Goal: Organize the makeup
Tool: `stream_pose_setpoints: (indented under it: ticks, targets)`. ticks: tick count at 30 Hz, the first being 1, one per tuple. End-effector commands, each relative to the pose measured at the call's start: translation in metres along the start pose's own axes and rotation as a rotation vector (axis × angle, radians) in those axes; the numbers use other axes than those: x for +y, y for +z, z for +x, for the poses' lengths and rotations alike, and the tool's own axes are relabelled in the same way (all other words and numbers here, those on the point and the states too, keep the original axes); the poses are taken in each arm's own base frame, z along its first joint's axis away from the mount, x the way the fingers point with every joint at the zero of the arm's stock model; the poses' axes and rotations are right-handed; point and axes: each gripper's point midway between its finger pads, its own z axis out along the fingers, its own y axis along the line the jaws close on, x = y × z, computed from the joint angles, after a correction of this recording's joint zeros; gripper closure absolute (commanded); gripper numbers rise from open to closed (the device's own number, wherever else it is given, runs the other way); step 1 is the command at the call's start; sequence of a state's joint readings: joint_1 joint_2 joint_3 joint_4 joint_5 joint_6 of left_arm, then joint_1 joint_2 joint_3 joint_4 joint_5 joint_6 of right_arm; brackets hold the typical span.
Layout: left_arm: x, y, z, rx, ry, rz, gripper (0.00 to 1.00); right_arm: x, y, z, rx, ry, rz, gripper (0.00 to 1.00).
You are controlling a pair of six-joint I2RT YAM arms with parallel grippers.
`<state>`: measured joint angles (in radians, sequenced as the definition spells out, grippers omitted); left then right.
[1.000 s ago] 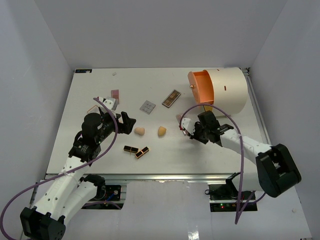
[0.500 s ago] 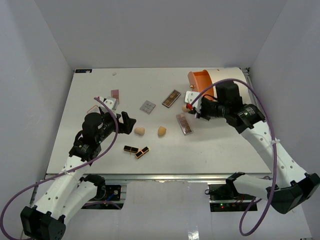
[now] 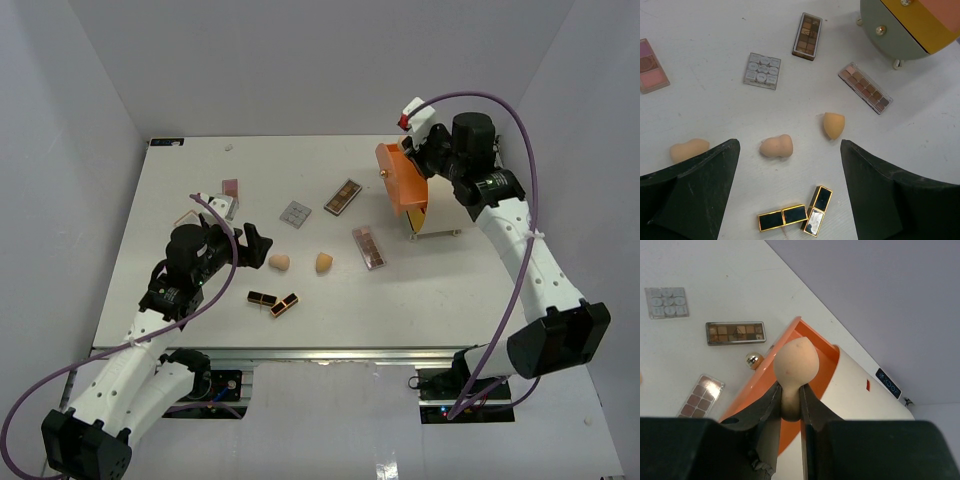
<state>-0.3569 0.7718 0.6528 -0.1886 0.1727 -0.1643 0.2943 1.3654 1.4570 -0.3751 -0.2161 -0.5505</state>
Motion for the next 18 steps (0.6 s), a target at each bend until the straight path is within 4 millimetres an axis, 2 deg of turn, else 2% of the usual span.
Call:
stream_pose_setpoints:
  ticks: [1,4,7,14,18]
  targets:
    - [-0.002,0.000,0.001,0.003,0.009,0.015,0.07,-0.030,0.015,-0.003,-0.015,0.036,0.134,0.77]
    - [-0.003,0.000,0.001,0.002,0.009,0.019,0.07,-0.033,0.028,0.011,0.024,0.048,0.138,0.75]
    - [-0.004,0.000,0.000,0.004,0.010,0.027,0.07,-0.033,0.032,0.019,0.044,0.051,0.141,0.73]
    - [-0.006,-0.001,0.000,0.002,0.011,0.035,0.07,-0.024,0.036,0.036,0.077,0.055,0.113,0.66]
    - [-0.006,0.000,0.000,0.004,0.010,0.038,0.07,-0.020,0.037,0.042,0.092,0.058,0.103,0.58]
